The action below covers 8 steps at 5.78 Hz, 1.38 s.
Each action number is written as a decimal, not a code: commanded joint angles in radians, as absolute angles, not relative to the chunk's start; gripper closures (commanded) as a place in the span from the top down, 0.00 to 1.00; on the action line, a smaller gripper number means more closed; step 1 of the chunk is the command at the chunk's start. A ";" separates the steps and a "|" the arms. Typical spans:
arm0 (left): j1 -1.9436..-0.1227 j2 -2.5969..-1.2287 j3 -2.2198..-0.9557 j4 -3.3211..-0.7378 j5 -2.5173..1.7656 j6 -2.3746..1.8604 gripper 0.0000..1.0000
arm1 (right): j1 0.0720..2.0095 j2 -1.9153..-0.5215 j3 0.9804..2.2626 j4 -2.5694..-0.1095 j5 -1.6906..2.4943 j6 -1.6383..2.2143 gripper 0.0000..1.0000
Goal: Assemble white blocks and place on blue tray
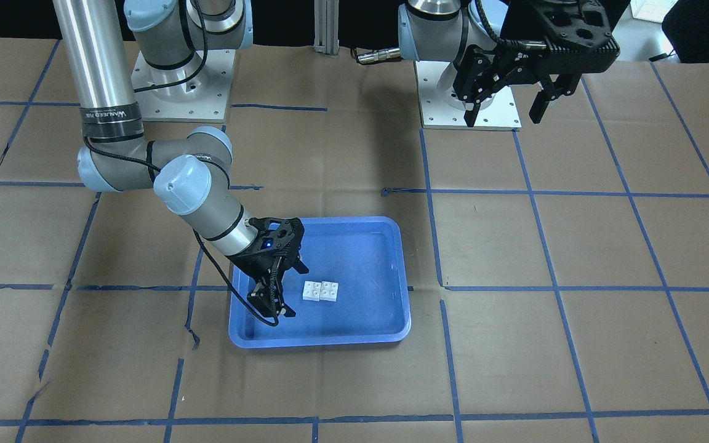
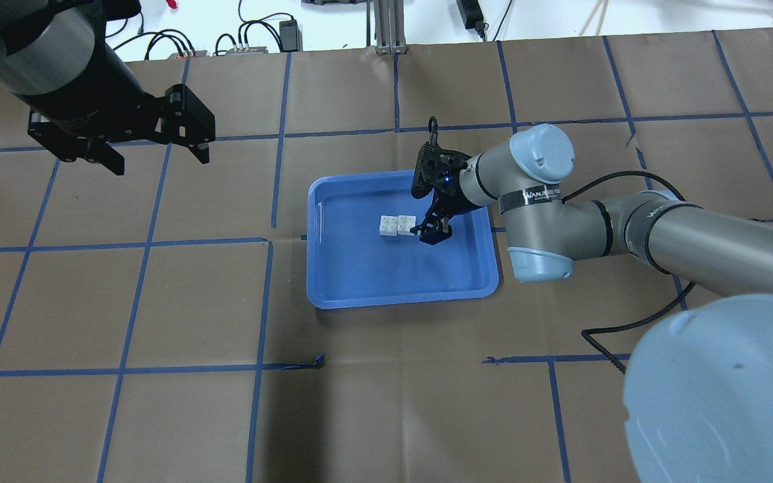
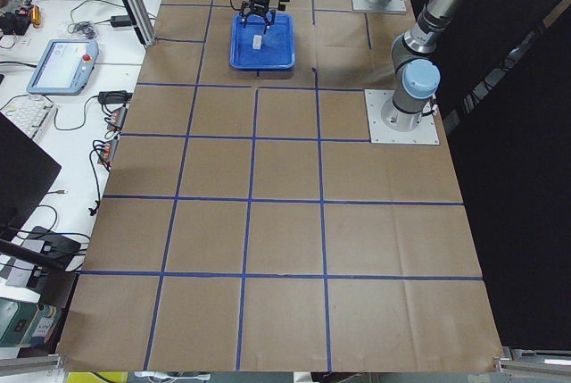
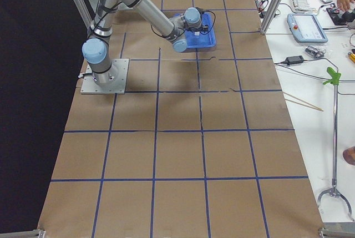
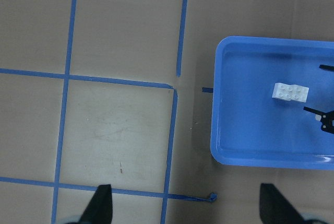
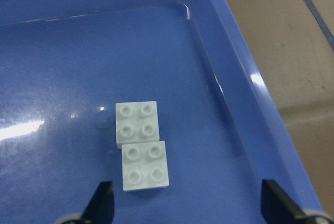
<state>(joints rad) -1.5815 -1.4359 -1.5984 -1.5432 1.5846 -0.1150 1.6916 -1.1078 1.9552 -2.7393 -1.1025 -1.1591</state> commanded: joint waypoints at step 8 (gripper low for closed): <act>-1.582 -1.436 -1.598 -1.543 1.585 -0.115 0.99 | 1.555 -1.509 1.659 -1.699 -1.615 -0.096 1.00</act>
<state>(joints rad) -1.5815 -1.4359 -1.5984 -1.5432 1.5846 -0.1150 1.5641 -1.4671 1.7053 -1.7936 -1.5719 -0.1933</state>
